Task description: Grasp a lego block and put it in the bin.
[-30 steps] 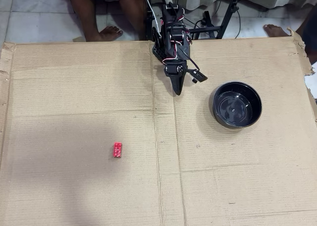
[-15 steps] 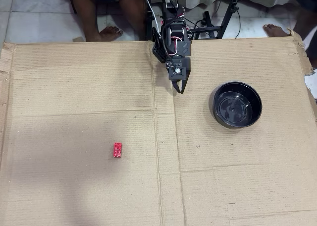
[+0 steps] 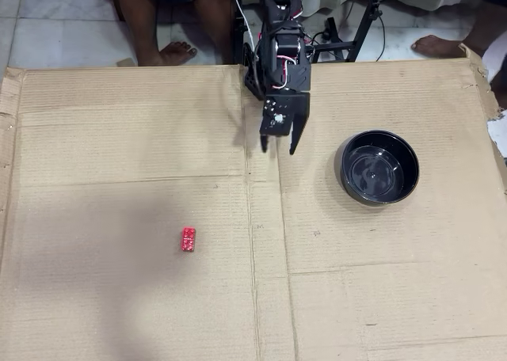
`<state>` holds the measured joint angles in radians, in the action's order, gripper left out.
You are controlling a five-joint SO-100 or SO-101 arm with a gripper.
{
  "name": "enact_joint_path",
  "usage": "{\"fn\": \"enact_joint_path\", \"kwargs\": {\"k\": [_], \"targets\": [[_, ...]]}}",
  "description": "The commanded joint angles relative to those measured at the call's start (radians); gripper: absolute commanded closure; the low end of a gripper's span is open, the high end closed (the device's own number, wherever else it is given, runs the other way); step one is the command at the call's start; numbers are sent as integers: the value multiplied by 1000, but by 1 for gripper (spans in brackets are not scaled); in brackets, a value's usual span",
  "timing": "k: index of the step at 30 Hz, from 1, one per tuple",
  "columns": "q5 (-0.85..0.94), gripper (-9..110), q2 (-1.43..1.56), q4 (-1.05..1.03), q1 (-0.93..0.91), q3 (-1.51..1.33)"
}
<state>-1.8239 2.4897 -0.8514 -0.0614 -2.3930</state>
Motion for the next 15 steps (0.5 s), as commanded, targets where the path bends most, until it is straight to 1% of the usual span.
{"fn": "enact_joint_path", "kwargs": {"k": [1,7,15], "targets": [[8,72,-150,109,-29,130],[9,72,-497,342,-117,275],[9,71,-894,359,-227,615]]}}
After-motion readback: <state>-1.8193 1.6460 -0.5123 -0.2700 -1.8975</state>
